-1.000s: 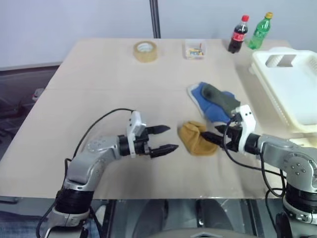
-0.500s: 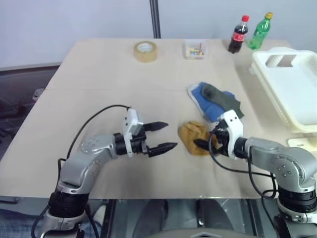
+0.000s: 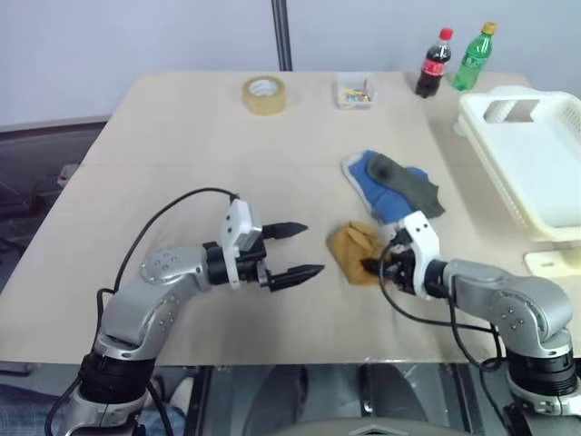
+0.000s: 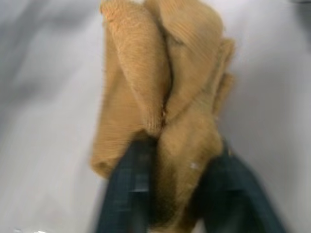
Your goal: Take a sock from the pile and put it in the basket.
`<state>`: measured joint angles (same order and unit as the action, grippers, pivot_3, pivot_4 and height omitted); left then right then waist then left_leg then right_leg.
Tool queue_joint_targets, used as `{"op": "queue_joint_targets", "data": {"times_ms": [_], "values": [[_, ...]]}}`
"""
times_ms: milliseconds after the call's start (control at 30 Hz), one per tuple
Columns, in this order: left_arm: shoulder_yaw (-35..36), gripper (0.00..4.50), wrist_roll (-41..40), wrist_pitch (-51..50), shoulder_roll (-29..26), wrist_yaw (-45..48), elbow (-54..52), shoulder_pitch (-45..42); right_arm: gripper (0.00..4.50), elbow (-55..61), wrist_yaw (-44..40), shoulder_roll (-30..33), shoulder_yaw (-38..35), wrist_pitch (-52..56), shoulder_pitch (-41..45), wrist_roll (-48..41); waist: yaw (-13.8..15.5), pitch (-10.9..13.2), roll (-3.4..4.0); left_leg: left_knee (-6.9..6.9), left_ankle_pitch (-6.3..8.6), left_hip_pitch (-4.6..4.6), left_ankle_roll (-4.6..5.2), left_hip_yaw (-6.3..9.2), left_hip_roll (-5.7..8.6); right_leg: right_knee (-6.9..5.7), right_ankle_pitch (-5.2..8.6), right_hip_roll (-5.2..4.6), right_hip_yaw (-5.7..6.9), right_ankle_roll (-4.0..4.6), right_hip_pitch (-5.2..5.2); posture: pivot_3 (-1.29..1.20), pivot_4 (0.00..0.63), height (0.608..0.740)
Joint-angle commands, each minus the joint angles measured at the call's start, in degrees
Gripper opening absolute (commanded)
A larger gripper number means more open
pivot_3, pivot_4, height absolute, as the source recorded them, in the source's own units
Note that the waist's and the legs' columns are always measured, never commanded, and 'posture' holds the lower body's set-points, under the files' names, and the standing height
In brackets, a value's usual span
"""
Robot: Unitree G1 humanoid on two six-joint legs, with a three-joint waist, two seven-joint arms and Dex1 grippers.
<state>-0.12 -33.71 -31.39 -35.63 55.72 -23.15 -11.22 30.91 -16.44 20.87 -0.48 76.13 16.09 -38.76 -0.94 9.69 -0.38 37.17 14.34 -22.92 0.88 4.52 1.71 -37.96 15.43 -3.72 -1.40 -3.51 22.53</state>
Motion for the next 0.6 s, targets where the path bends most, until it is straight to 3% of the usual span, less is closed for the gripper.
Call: {"op": "queue_joint_targets", "data": {"times_ms": [33, 367, 600], "values": [[0.37, 4.50, -0.26, 1.27, -0.21, -0.18, -1.93, 0.08, 0.04, 0.02, -0.33, -0.59, -0.58, 0.08, 0.27, -0.71, 0.00, 0.00, 0.00, 0.00, 0.00, 0.00, 0.00, 0.00, 0.00, 0.00, 0.00, 0.00, 0.00, 0.00, 0.00, 0.00, 0.150, 0.738], [0.67, 4.50, -1.33, 1.12, -0.31, -0.02, -2.19, 0.06, 0.04, -0.02, -0.76, -1.63, -3.55, 1.35, 0.28, -2.60, -0.01, 0.00, 0.00, 0.00, 0.00, 0.01, 0.00, 0.00, 0.00, -0.01, 0.00, 0.01, -0.01, 0.00, 0.00, 0.00, 0.150, 0.738], [0.42, 4.50, -2.95, 0.65, 0.73, -0.56, -1.99, -1.77, 0.04, 3.26, -2.71, 0.57, -13.21, 6.53, 4.00, -10.16, 0.03, 0.00, 0.00, 0.02, 0.00, -0.01, 0.00, 0.00, 0.00, -0.02, 0.00, 0.01, 0.00, 0.00, 0.00, 0.00, 0.150, 0.738]]}}
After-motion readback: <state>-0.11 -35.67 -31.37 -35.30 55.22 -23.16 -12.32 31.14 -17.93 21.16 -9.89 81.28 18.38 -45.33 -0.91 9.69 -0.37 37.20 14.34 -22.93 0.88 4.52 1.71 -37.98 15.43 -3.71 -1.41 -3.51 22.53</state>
